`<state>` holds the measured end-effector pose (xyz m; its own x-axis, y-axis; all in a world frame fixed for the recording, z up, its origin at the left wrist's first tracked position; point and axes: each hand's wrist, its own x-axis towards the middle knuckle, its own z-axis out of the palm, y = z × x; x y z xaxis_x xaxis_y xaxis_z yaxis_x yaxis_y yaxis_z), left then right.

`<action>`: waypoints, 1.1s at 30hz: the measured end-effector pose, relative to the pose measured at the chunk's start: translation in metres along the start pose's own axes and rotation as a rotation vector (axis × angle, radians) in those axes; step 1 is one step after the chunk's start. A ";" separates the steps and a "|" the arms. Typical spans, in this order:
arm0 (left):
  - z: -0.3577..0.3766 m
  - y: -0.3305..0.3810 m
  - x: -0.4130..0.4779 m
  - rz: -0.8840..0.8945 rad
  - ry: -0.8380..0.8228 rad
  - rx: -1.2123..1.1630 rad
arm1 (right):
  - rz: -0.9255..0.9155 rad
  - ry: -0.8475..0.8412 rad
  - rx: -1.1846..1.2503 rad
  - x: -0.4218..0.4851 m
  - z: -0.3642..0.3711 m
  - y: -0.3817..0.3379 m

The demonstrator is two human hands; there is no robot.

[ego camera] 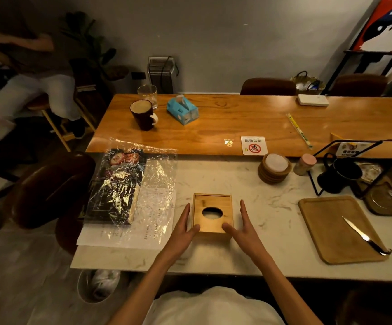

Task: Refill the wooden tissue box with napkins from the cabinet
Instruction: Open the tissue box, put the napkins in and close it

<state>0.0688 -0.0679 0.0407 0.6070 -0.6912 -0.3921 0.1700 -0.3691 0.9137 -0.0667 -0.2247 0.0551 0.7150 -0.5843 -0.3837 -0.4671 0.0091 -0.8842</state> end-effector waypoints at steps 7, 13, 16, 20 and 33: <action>-0.003 -0.006 -0.003 -0.064 0.075 -0.200 | 0.163 0.032 0.272 -0.009 -0.018 0.001; 0.000 -0.003 0.008 -0.206 -0.101 -0.420 | 0.311 -0.102 0.522 0.004 -0.016 0.010; 0.008 0.012 0.025 -0.223 -0.131 -0.397 | 0.276 -0.192 0.471 0.020 -0.010 -0.005; 0.006 0.045 0.060 -0.228 -0.090 -0.336 | 0.184 -0.181 0.407 0.052 -0.018 -0.046; -0.007 0.040 0.152 -0.150 -0.124 0.014 | 0.204 -0.117 0.292 0.125 -0.021 -0.071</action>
<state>0.1732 -0.1838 0.0186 0.4752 -0.6989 -0.5345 0.2402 -0.4814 0.8430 0.0453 -0.3158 0.0756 0.6851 -0.4502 -0.5727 -0.4499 0.3568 -0.8187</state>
